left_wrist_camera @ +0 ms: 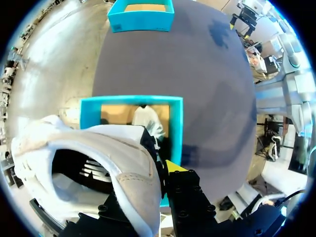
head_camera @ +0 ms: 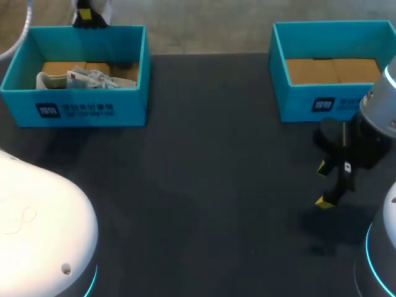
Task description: Take the shoe out of the shoebox, open the shoe tongue, remove and reinsert the insole, then place the shoe into the shoebox
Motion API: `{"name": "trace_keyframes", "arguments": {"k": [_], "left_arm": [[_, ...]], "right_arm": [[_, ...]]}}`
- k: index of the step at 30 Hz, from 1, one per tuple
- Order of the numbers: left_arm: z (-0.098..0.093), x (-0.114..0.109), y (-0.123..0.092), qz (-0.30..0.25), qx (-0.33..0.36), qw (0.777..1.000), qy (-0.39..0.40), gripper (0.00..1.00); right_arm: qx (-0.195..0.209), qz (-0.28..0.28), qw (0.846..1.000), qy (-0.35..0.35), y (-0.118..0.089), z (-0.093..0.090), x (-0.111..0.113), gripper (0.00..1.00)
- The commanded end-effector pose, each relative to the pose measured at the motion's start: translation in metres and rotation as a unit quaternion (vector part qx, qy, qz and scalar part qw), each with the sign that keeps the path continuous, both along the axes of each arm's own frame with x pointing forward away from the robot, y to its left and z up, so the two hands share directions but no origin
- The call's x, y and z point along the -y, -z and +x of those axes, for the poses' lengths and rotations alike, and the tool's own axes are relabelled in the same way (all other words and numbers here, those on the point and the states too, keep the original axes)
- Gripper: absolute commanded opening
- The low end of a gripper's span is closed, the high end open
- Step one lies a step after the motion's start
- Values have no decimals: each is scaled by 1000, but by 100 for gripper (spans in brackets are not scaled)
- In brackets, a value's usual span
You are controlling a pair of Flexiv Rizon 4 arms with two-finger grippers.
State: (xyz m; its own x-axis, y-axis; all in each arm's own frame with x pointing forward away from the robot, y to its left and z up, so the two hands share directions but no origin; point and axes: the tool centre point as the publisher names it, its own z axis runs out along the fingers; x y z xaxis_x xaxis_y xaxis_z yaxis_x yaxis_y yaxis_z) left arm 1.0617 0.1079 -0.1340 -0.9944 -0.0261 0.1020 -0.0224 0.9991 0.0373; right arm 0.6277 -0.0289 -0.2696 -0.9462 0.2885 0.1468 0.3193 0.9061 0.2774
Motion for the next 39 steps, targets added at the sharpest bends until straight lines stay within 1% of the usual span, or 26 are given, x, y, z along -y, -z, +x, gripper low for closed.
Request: {"name": "trace_keyframes", "arguments": {"k": [1, 5, 11, 16, 18, 35, 39], "left_arm": [[12, -19, 2, -10, -32, 999, 1, 0], [11, -37, 6, -10, -32, 999, 0, 0], [5, -66, 18, -1, -26, 1000, 14, 0], [10, -88, 24, 0, -20, 999, 32, 0], [11, -97, 26, 4, -18, 998, 53, 0], [11, -97, 26, 4, -18, 998, 53, 0], [17, -105, 28, 1, -22, 993, 116, 0]], "right_arm": [[1, -1, 1000, 1, 1, -1, 0, 100], [1, -1, 1000, 1, 1, -1, 0, 100], [1, -1, 1000, 1, 1, -1, 0, 100], [1, -1, 1000, 1, 1, -1, 0, 100], [1, -1, 1000, 1, 1, -1, 0, 100], [1, -1, 1000, 1, 1, -1, 0, 100], [1, -1, 1000, 1, 1, -1, 0, 100]]}}
